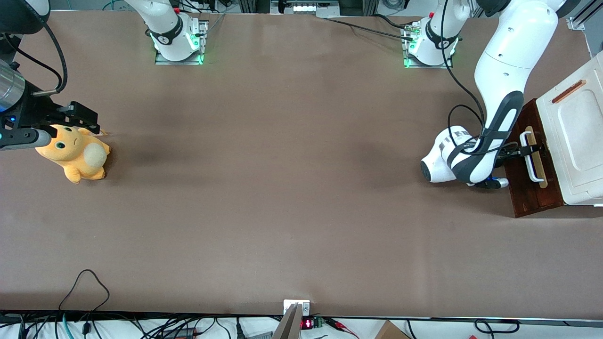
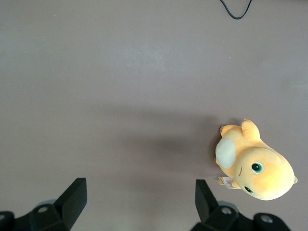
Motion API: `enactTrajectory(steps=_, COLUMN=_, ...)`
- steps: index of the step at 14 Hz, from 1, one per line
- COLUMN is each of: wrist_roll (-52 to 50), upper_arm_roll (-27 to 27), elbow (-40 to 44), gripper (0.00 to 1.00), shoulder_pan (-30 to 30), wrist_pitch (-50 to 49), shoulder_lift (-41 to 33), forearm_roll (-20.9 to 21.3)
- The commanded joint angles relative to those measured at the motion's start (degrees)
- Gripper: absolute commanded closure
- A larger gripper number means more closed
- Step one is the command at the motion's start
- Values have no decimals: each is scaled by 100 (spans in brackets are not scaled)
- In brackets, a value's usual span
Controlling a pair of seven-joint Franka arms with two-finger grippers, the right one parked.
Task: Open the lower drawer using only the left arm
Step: 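Align the left gripper around the white handle bar and close it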
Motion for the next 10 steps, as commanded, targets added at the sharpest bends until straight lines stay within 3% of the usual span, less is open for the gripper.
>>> enactTrajectory(steps=1, wrist_roll=-124, upper_arm_roll=-4, elbow=-112, gripper=66, shoulder_pan=53, wrist_pitch=-43, shoulder_lift=-73, forearm_roll=78)
enactTrajectory(steps=10, wrist_roll=-371, upper_arm_roll=-4, elbow=-112, gripper=67, shoulder_pan=44, wrist_pitch=-175, shoulder_lift=-11, forearm_roll=78)
